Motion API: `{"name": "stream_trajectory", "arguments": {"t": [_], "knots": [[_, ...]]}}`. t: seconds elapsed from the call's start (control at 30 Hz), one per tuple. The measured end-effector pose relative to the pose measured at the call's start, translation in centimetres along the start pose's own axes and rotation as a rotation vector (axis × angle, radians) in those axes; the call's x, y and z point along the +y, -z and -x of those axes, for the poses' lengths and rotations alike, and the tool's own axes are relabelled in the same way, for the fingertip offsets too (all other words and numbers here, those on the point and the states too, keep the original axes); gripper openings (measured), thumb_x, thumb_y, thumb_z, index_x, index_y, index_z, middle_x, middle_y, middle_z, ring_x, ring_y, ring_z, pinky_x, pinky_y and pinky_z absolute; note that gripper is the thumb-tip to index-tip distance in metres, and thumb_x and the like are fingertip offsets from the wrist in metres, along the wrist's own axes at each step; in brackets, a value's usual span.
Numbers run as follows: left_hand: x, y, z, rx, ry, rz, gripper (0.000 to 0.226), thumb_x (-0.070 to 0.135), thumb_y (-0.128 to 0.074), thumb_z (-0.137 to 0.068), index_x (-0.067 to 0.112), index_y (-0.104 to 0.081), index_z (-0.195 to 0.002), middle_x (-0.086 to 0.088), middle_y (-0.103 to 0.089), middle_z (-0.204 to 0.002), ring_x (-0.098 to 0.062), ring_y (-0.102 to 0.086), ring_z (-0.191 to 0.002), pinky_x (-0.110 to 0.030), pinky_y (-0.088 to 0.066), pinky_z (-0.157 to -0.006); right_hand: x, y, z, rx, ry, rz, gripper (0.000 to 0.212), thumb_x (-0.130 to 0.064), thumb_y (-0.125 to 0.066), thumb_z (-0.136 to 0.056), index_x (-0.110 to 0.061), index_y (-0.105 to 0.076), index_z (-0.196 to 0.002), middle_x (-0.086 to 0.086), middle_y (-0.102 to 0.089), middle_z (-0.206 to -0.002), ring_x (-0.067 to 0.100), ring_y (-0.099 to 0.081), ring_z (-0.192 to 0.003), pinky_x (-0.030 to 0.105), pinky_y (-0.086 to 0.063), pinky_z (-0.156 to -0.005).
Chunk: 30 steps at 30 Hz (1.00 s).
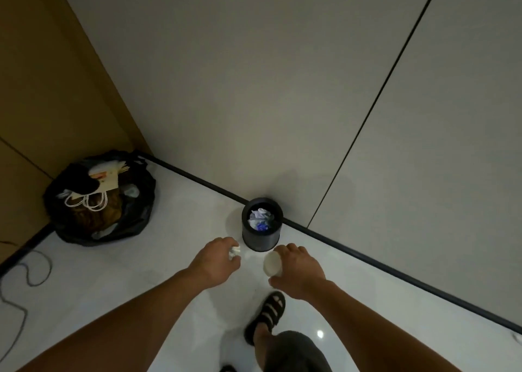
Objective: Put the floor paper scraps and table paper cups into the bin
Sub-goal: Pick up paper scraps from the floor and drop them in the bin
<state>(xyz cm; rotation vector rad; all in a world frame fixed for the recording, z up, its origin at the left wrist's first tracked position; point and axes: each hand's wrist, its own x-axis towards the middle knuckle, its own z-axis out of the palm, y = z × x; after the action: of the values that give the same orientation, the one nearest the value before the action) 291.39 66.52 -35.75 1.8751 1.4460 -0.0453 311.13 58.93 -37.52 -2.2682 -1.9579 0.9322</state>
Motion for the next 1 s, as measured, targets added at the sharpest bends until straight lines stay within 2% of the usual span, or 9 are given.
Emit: {"name": "stream_trajectory", "arguments": {"t": [0.27, 0.4, 0.5, 0.73, 0.83, 0.93, 1.0], "knots": [[1.5, 4.4, -14.8, -0.111, 0.0, -0.132, 0.037, 0.026, -0.059, -0.092, 0.012, -0.054, -0.126, -0.009, -0.058, -0.123, -0.019, -0.056, -0.11, -0.022, -0.042, -0.091, 2.4, 2.0, -15.5, -0.077, -0.064, -0.107, 0.067, -0.043, -0.067, -0.081, -0.022, -0.037, -0.137, 0.004, -0.046, -0.134, 0.024, -0.045, -0.121, 0.038, -0.045, -0.098], [2.1, 5.6, -21.5, -0.213, 0.023, -0.226, 0.039, 0.027, -0.058, -0.092, 0.012, -0.052, -0.128, -0.008, -0.056, -0.125, -0.017, -0.055, -0.113, -0.021, -0.041, -0.095, 4.1, 1.8, -20.9, -0.125, -0.155, -0.213, 0.067, -0.043, -0.065, -0.08, -0.023, -0.037, -0.138, 0.002, -0.045, -0.136, 0.024, -0.043, -0.122, 0.037, -0.046, -0.097], [2.6, 4.5, -27.5, -0.258, 0.035, -0.242, 0.035, 0.028, -0.058, -0.092, 0.014, -0.054, -0.123, -0.007, -0.058, -0.12, -0.017, -0.056, -0.108, -0.022, -0.042, -0.091, 6.6, 0.4, -24.6, -0.12, -0.24, -0.263, 0.064, -0.042, -0.063, -0.08, -0.025, -0.038, -0.137, 0.001, -0.045, -0.135, 0.023, -0.042, -0.122, 0.036, -0.045, -0.097], [-0.8, -4.6, -42.1, -0.384, -0.006, -0.299, 0.034, 0.027, -0.057, -0.092, 0.018, -0.053, -0.125, -0.003, -0.057, -0.12, -0.016, -0.056, -0.107, -0.019, -0.042, -0.085, 11.7, -7.7, -35.2, -0.045, -0.44, -0.425, 0.06, -0.042, -0.064, -0.084, -0.024, -0.038, -0.136, 0.0, -0.045, -0.133, 0.021, -0.044, -0.118, 0.033, -0.044, -0.097], [-3.4, -9.2, -48.0, -0.422, -0.036, -0.33, 0.023, 0.021, -0.058, -0.092, 0.011, -0.058, -0.112, -0.008, -0.062, -0.109, -0.019, -0.058, -0.098, -0.022, -0.041, -0.078, 13.4, -12.4, -39.7, -0.048, -0.513, -0.457, 0.063, -0.04, -0.065, -0.085, -0.022, -0.035, -0.138, 0.004, -0.043, -0.135, 0.024, -0.043, -0.121, 0.036, -0.043, -0.099], [-6.4, -13.9, -53.0, -0.477, -0.101, -0.366, 0.008, 0.017, -0.056, -0.093, 0.011, -0.055, -0.097, -0.009, -0.059, -0.095, -0.018, -0.055, -0.086, -0.027, -0.041, -0.074, 15.1, -17.2, -44.2, -0.024, -0.599, -0.507, 0.065, -0.038, -0.066, -0.085, -0.02, -0.034, -0.14, 0.006, -0.043, -0.135, 0.026, -0.043, -0.122, 0.037, -0.044, -0.098], [-8.5, -16.5, -55.5, -0.503, -0.126, -0.367, 0.013, 0.017, -0.055, -0.094, 0.01, -0.056, -0.104, -0.007, -0.058, -0.098, -0.019, -0.055, -0.09, -0.025, -0.038, -0.072, 16.1, -19.8, -47.0, 0.02, -0.663, -0.559, 0.065, -0.039, -0.065, -0.086, -0.018, -0.034, -0.14, 0.008, -0.043, -0.135, 0.027, -0.042, -0.123, 0.037, -0.044, -0.099]]}}
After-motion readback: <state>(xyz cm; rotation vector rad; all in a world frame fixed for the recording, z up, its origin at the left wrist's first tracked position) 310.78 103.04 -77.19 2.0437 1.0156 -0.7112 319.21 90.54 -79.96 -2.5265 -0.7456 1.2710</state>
